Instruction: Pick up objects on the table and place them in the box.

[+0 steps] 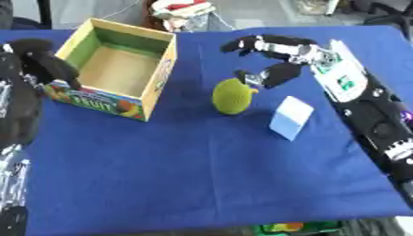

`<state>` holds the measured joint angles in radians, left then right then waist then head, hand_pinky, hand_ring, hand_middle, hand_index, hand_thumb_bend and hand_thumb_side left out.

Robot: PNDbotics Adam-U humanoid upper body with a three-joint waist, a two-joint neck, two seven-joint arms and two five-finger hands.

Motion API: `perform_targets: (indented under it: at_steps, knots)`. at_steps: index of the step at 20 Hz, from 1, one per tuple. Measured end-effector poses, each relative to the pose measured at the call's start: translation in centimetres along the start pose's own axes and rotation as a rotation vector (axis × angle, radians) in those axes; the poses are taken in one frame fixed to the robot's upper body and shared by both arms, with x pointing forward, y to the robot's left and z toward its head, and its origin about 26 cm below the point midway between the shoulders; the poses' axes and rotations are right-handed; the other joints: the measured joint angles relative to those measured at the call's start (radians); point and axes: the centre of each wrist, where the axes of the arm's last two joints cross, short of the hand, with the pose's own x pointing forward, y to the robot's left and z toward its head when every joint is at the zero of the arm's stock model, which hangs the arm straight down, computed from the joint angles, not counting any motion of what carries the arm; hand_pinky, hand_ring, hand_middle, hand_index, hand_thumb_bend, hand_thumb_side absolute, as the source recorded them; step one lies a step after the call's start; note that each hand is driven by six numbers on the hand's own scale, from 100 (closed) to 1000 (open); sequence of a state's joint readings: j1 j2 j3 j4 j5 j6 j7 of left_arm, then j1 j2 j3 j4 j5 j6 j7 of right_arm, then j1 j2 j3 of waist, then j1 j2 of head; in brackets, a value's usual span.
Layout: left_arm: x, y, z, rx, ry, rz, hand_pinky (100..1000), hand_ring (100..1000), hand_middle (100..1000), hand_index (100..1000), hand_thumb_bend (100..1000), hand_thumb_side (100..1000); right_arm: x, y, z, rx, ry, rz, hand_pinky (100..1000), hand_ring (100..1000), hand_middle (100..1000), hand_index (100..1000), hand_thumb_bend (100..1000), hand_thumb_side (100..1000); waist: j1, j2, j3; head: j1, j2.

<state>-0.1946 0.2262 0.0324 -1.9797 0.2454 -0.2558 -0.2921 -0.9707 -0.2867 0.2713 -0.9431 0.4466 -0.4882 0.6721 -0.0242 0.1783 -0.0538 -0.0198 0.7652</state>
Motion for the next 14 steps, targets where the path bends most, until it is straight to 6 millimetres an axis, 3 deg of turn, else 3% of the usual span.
perform_targets:
  at_steps: [1, 8, 11, 14]
  knots:
    - [0.0, 0.0, 0.0, 0.000, 0.000, 0.000, 440, 531, 421, 727, 100, 736, -0.2, 0.2, -0.1, 0.009, 0.010, 0.003, 926, 1000, 939, 999, 100, 674, 0.000, 0.000, 0.000, -0.001, 0.000]
    - [0.0, 0.0, 0.0, -0.002, 0.007, -0.006, 439, 530, 420, 727, 100, 740, -0.5, 1.7, -1.0, 0.054, 0.042, 0.049, 924, 1000, 940, 1000, 100, 736, 0.000, 0.000, 0.000, -0.004, 0.000]
    - [0.0, 0.0, 0.0, -0.002, 0.008, -0.006, 438, 530, 420, 727, 100, 742, -0.6, 2.4, -1.2, 0.072, 0.053, 0.070, 922, 1000, 936, 998, 100, 671, 0.000, 0.000, 0.000, -0.004, 0.000]
    - [0.0, 0.0, 0.0, -0.002, 0.010, -0.006, 438, 530, 420, 726, 100, 743, -0.7, 3.1, -1.4, 0.089, 0.063, 0.093, 922, 1000, 936, 998, 100, 677, 0.000, 0.000, 0.000, -0.004, 0.000]
